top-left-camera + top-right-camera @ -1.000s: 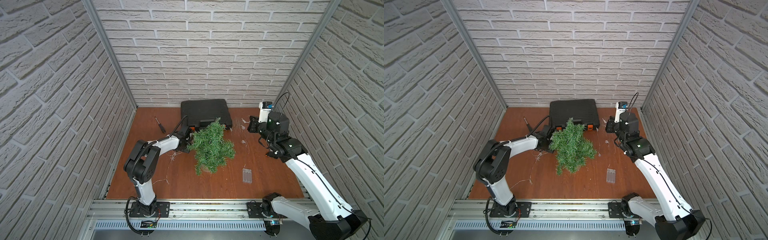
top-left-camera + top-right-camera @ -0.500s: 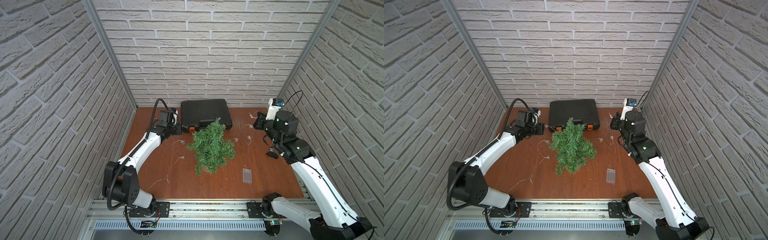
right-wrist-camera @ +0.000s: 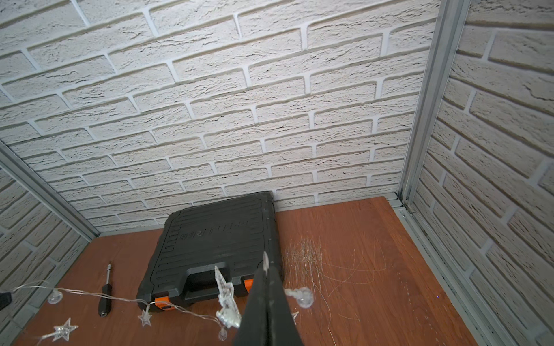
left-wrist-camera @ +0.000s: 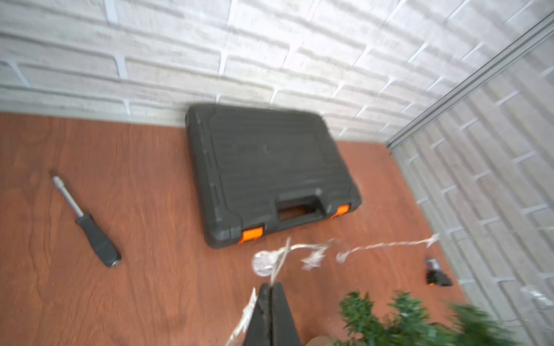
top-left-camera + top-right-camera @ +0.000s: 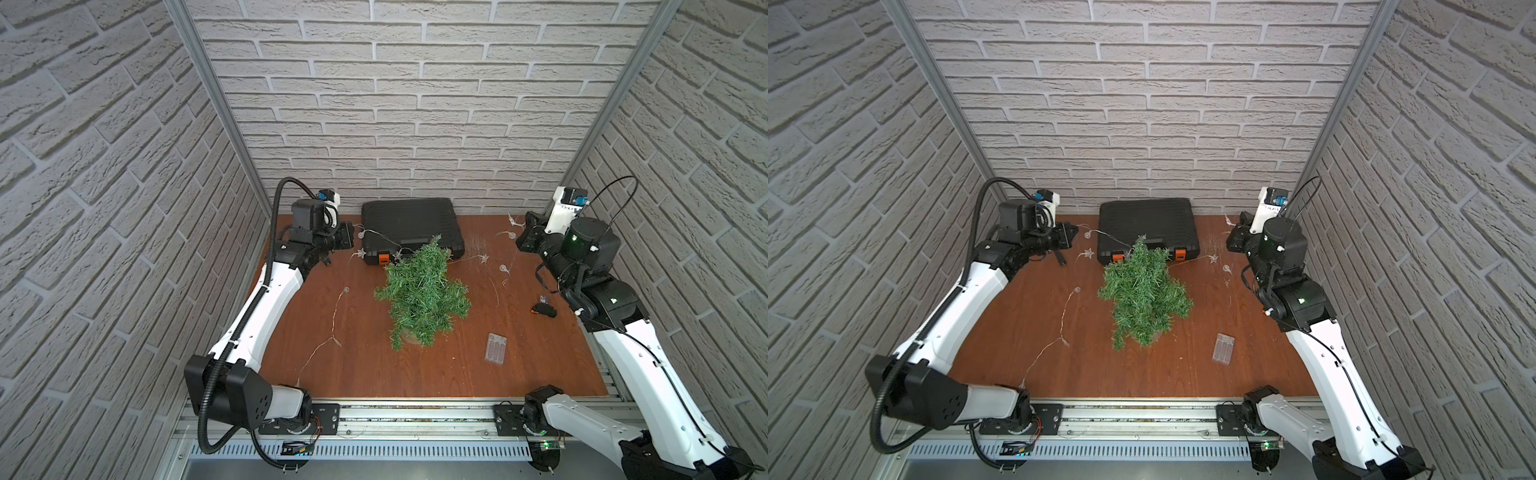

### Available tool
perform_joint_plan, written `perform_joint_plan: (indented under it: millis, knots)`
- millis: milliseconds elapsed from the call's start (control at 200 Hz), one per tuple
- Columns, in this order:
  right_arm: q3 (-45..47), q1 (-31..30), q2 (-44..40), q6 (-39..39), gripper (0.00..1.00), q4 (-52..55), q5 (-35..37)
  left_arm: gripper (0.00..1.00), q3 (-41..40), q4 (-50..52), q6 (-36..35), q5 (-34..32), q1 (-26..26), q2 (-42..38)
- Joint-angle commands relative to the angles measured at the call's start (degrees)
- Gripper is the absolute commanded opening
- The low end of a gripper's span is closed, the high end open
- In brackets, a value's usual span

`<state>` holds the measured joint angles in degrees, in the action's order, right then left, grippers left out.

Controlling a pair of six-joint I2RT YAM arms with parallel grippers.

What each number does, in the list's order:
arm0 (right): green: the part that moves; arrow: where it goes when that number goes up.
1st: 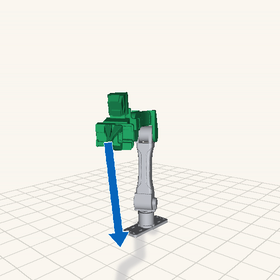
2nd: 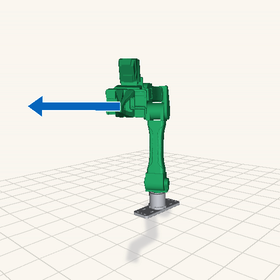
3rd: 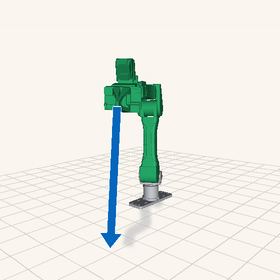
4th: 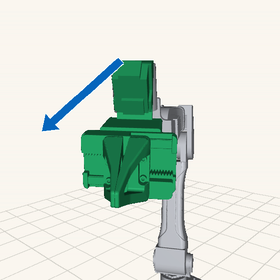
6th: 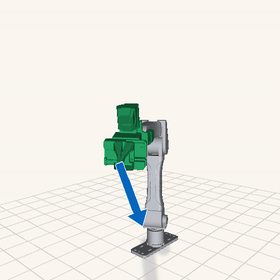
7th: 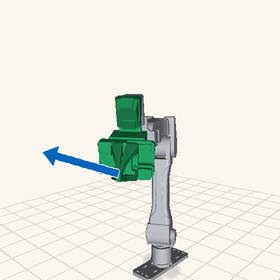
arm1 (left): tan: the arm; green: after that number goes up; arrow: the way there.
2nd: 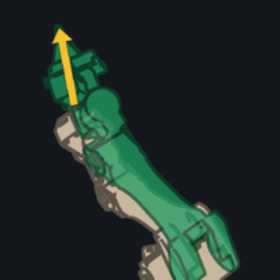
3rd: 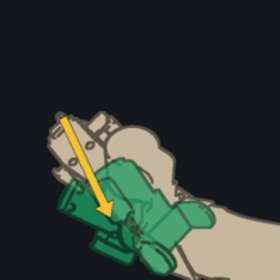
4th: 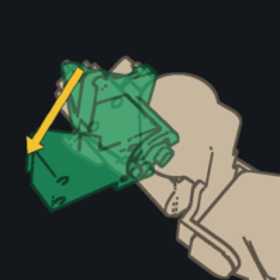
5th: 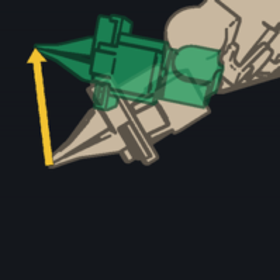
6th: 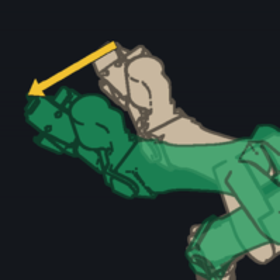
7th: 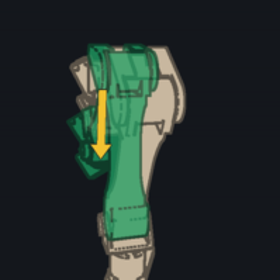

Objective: Wrap string light around the christmas tree
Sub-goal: Pick up the light string from the center of the board, then place the light string at the center of the board.

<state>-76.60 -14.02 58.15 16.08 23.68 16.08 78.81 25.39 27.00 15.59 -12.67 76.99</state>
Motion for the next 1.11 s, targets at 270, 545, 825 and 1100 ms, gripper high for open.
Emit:
perform_joint_plan:
  millis: [270, 545, 825, 1100]
  knots:
    - [0.22, 0.97, -3.02, -0.43, 0.02, -2.48, 8.29, 0.00, 6.39, -2.39, 4.21, 11.45, 0.98, -3.72]
    - [4.21, 1.35, -4.99, -0.48, 0.02, -1.65, 8.11, 0.00, 15.51, 0.80, 3.03, 19.56, 0.74, 0.36]
    - [16.67, 1.37, -4.64, 2.95, 0.02, -1.40, -3.06, 0.00, 21.62, 5.69, -1.37, 22.29, -2.74, 5.28]
    - [23.45, 1.37, -0.91, 5.48, 0.04, -1.20, -8.48, 0.00, 27.39, 9.92, -3.99, 21.59, -5.28, 9.06]
